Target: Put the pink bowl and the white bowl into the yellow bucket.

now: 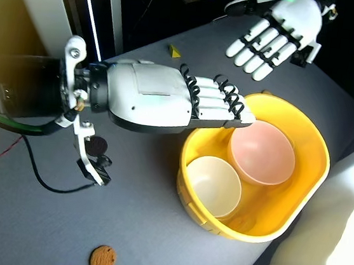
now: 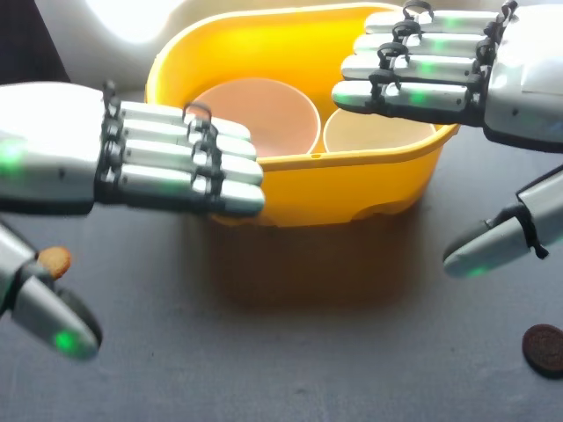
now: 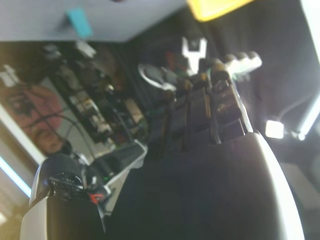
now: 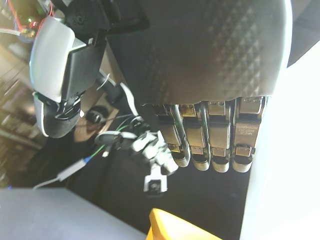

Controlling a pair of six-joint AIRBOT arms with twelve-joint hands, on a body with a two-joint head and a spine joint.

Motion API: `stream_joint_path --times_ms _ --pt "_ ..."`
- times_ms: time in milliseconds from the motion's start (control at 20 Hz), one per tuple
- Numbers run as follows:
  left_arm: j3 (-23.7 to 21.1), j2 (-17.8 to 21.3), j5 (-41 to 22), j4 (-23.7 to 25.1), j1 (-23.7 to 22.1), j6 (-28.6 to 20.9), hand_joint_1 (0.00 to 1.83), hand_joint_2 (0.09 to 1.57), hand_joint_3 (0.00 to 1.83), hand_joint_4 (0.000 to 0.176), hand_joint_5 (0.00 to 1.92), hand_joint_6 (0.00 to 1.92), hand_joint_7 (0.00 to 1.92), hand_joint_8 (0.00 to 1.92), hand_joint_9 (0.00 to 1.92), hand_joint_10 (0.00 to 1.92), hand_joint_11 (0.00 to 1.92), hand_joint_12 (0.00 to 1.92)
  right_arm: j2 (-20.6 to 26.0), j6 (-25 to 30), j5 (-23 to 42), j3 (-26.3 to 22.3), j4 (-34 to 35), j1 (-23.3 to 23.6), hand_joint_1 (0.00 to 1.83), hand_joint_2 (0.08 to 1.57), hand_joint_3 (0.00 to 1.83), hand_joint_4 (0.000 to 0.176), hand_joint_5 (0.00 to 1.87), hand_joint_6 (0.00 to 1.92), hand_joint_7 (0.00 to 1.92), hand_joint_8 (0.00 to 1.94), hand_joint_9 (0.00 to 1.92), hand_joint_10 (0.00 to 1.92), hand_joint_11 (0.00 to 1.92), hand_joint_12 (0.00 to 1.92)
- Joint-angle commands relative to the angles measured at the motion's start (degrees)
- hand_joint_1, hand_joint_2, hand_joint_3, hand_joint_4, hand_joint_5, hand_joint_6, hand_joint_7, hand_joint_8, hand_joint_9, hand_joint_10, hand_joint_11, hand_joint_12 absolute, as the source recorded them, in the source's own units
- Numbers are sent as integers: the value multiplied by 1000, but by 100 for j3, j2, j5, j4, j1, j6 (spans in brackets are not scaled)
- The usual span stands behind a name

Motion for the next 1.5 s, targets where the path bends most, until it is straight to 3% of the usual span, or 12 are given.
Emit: stream_joint_path --times_ms 0,200,500,1000,1150,1250,1450 --pt "-76 106 -320 -457 -16 8 0 989 0 0 8 0 2 0 0 0 0 0 108 61 635 -54 227 107 0 827 17 0 0 0 0 0 0 0 0 0" --pt "-479 291 -119 -370 49 234 0 986 0 0 40 11 28 9 0 0 0 0 268 257 813 -259 -235 106 0 833 17 0 0 0 0 0 0 0 0 0" --pt "-619 318 24 -257 87 335 0 993 0 0 13 1 8 3 0 0 0 0 324 433 1245 -411 -736 -186 37 838 14 0 0 0 0 0 0 0 0 0" --pt "-1102 368 633 -16 144 571 0 991 0 0 29 7 18 5 0 0 0 0 428 635 1873 -505 -848 -468 54 829 1 0 0 0 0 0 0 0 4 2" --pt "-1066 350 552 -87 174 521 0 996 0 0 39 10 22 5 0 0 0 0 455 640 2104 -505 -864 -554 57 828 0 0 0 0 0 0 0 0 0 0" --pt "-1228 407 546 251 82 394 0 1000 0 0 36 7 8 1 0 0 0 0 471 663 2257 -505 -864 -558 78 844 7 0 0 0 0 0 0 0 0 0" --pt "-1374 358 603 -352 245 866 0 1006 2 0 32 3 8 2 0 0 0 0 510 763 2461 -509 -860 -428 83 831 0 0 0 0 0 0 0 0 0 0"
